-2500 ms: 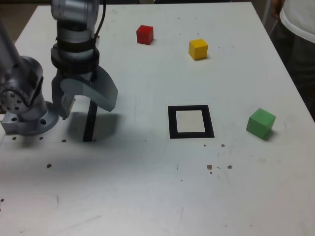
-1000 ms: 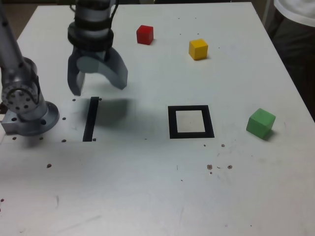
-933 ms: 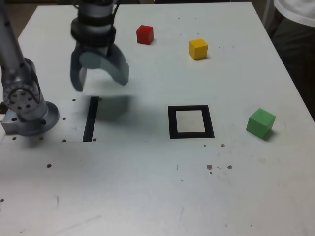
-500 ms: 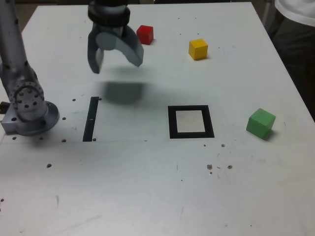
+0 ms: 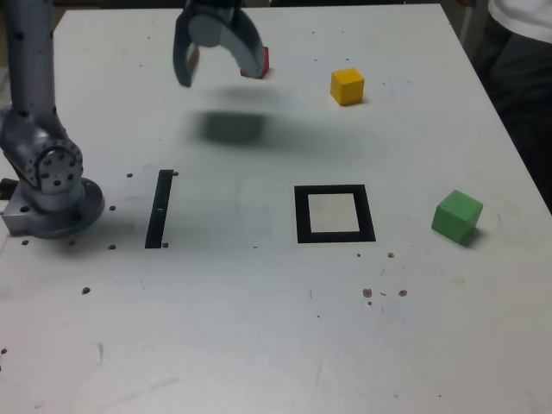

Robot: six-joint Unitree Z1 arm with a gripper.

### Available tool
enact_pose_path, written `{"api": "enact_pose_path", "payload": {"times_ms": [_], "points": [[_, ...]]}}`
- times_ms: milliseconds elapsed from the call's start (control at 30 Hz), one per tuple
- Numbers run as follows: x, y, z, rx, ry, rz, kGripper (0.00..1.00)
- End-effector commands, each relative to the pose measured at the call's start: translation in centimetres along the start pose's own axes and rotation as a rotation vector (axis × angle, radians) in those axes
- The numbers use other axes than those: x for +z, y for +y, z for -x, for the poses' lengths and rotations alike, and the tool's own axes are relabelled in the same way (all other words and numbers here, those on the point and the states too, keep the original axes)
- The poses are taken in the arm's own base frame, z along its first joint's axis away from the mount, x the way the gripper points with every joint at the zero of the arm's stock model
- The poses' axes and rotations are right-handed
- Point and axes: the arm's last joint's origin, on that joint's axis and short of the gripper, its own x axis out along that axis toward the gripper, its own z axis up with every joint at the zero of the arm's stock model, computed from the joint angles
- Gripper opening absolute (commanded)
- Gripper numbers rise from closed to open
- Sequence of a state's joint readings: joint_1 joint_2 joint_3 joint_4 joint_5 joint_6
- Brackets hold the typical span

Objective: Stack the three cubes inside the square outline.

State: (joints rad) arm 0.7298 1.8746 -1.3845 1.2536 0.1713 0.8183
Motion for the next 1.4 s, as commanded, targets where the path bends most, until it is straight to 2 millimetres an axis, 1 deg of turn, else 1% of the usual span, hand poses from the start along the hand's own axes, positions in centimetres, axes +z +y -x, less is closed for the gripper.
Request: {"api": "enact_pose_path", "payload": {"times_ms": [0,167,367,500,600,833,1100,1267,1367], "points": [[0.1,0.8,0.0,-0.002,0.007,-0.014,1.0],[0.5,3.6,0.3,0.004,0.015,-0.08,0.99],[1.1,6.9,0.0,-0.003,0.021,-0.156,0.98],[1.7,8.9,-0.2,0.003,0.019,-0.188,0.98],[2.1,10.0,-0.3,0.009,0.02,-0.201,0.97],[2.9,12.1,-1.1,0.012,0.022,-0.207,0.96],[4.1,13.9,-2.7,0.0,0.027,-0.211,0.94],[4.8,14.6,-3.7,-0.014,0.035,-0.214,0.88],[5.1,14.9,-4.1,-0.023,0.041,-0.211,0.81]]}}
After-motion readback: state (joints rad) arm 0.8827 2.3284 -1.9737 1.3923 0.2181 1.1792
